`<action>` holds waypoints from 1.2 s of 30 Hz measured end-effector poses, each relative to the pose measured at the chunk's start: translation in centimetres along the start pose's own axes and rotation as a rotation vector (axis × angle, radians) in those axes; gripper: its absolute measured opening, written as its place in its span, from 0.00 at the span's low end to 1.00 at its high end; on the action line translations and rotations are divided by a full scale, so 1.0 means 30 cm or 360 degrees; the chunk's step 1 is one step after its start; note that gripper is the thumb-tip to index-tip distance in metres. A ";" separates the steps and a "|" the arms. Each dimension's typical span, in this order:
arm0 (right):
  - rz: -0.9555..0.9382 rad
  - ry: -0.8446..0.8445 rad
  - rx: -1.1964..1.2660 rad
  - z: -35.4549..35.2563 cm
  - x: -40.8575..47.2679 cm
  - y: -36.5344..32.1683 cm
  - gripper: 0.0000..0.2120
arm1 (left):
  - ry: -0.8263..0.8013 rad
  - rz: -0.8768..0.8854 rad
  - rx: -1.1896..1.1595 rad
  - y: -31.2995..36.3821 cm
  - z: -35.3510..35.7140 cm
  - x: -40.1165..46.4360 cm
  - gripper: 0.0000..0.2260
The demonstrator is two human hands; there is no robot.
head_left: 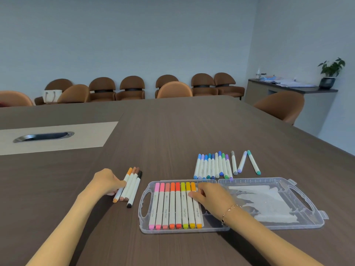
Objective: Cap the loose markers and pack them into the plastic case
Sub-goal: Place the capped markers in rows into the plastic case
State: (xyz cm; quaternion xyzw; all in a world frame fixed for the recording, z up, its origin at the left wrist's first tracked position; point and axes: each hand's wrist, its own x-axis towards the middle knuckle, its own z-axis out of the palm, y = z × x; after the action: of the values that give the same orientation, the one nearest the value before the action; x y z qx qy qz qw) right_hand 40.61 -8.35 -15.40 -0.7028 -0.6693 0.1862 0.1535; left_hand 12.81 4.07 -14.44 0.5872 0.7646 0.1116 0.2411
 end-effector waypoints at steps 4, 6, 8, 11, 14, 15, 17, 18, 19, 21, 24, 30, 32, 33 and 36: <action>0.0072 0.0029 0.0237 0.005 0.014 0.012 0.16 | -0.0002 0.0024 0.0130 0.000 -0.006 -0.025 0.11; 0.0103 0.0094 0.0289 0.004 0.022 0.012 0.17 | -0.0009 0.0056 0.0181 0.003 -0.007 -0.035 0.12; 0.0103 0.0261 0.0362 -0.005 0.027 0.005 0.18 | -0.0043 0.0096 0.0133 0.016 -0.024 -0.052 0.12; -0.0002 0.0457 0.0659 -0.050 0.025 -0.025 0.16 | -0.0177 0.0292 -0.0236 0.071 -0.073 -0.120 0.08; -0.0157 0.0136 0.1109 -0.088 0.005 -0.083 0.12 | -0.0436 0.0597 -0.0493 0.154 -0.094 -0.254 0.07; -0.0191 0.0035 0.1228 -0.090 -0.002 -0.099 0.11 | -0.0507 0.0671 -0.0488 0.179 -0.082 -0.288 0.08; -0.0200 -0.0065 0.1365 -0.087 -0.006 -0.121 0.12 | -0.0598 0.0743 -0.0461 0.216 -0.039 -0.329 0.07; -0.0184 -0.0091 0.1398 -0.085 -0.006 -0.128 0.13 | -0.0624 0.0752 -0.0459 0.227 -0.018 -0.341 0.07; -0.0157 -0.0115 0.1419 -0.083 -0.006 -0.132 0.14 | -0.0636 0.0754 -0.0459 0.232 0.000 -0.348 0.07; -0.0093 -0.0154 0.1438 -0.079 -0.006 -0.130 0.15 | -0.0663 0.0761 -0.0484 0.236 0.027 -0.355 0.07; -0.0006 -0.0195 0.1462 -0.081 -0.006 -0.108 0.14 | -0.0745 0.0769 -0.0564 0.239 0.035 -0.363 0.09; 0.0327 -0.0157 0.1122 -0.162 0.006 0.010 0.17 | -0.0242 0.0711 -0.0472 0.173 -0.010 -0.252 0.07; 0.0420 -0.0210 0.0951 -0.147 0.012 0.034 0.18 | -0.0133 0.0584 -0.0503 0.120 -0.025 -0.184 0.08; 0.0450 -0.0224 0.0878 -0.133 0.017 0.040 0.18 | -0.0080 0.0518 -0.0458 0.092 -0.025 -0.150 0.09; 0.0489 -0.0184 0.0781 -0.097 0.039 0.045 0.17 | 0.0020 0.0358 -0.0317 0.035 -0.002 -0.085 0.08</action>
State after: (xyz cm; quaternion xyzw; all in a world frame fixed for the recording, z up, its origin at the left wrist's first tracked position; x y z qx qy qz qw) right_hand 43.22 -7.16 -13.51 -0.7260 -0.4977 0.4032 0.2505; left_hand 14.15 1.95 -13.31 0.6417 0.6805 0.2170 0.2793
